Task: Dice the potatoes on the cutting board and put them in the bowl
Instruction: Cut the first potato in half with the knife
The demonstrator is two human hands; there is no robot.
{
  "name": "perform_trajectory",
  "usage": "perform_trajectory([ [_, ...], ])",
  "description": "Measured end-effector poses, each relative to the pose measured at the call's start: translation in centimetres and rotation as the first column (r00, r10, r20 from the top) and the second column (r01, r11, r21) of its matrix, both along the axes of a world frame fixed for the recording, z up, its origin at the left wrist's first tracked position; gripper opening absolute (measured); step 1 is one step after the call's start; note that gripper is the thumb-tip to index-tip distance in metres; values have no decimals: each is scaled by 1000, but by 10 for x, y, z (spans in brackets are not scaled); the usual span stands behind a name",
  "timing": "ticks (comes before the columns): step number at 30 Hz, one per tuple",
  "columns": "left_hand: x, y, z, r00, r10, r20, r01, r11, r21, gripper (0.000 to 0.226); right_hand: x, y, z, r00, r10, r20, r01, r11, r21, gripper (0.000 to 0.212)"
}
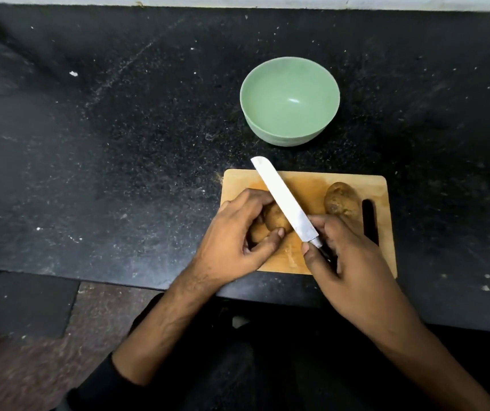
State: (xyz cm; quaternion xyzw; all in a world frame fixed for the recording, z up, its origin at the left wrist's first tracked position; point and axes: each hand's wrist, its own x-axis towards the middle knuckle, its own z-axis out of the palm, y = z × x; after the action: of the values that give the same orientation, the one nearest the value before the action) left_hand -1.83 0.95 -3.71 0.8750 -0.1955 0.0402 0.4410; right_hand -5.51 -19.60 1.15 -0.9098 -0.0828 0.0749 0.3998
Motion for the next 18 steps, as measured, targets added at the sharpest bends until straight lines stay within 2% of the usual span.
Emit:
perform_trajectory([
  [6,-1,-5,0,998,67,2,-67,998,6,46,-9,1,-6,998,-57,31,56,998,31,31],
  [13,5,-12,1,984,174,-32,-173,985,16,43,-4,7,-11,996,-33,86,30,999,36,34],
  [18,-1,-7,-2,995,89,48,-90,996,18,48,-5,13,-21,985,-10,173,5,1000,27,31],
])
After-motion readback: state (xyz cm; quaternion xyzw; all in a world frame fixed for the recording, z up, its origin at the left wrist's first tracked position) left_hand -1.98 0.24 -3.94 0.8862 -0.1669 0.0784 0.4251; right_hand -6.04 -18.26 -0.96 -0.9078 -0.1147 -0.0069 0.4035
